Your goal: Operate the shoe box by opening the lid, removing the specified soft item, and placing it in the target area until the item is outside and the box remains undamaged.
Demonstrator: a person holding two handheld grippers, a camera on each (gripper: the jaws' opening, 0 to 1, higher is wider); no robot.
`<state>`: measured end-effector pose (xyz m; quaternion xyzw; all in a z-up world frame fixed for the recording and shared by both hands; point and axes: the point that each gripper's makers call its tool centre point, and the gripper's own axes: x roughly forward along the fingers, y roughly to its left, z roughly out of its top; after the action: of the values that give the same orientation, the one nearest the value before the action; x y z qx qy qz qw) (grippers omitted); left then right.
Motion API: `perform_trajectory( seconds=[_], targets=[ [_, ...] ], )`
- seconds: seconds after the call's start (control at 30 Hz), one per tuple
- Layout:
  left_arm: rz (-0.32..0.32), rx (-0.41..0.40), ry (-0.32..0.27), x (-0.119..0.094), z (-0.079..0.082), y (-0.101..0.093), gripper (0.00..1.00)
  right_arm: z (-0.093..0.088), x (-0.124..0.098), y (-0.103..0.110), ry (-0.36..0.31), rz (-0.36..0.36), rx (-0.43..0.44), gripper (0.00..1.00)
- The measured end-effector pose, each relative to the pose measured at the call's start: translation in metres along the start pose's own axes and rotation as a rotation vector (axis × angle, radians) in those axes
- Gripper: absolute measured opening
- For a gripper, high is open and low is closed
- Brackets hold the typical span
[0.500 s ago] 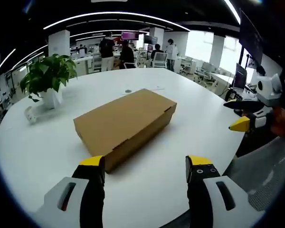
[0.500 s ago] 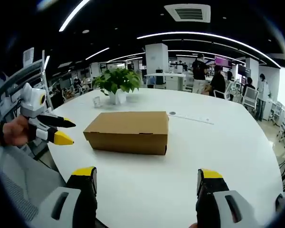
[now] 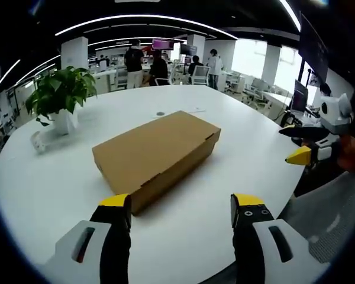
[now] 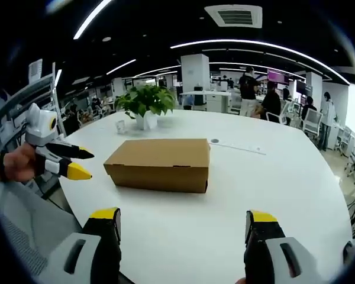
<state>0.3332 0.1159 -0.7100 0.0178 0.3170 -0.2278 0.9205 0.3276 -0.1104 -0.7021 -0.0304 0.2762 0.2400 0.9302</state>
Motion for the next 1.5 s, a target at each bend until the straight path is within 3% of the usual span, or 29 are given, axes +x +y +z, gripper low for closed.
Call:
perform_trajectory(
  seconds=[1.5],
  targets=[
    [-0.007,-0.002,0.013,0.0020,-0.0039,0.0004,0.69,-0.0021,0.0012,0.0032,0.008,0.008,0.002,0.85]
  ],
)
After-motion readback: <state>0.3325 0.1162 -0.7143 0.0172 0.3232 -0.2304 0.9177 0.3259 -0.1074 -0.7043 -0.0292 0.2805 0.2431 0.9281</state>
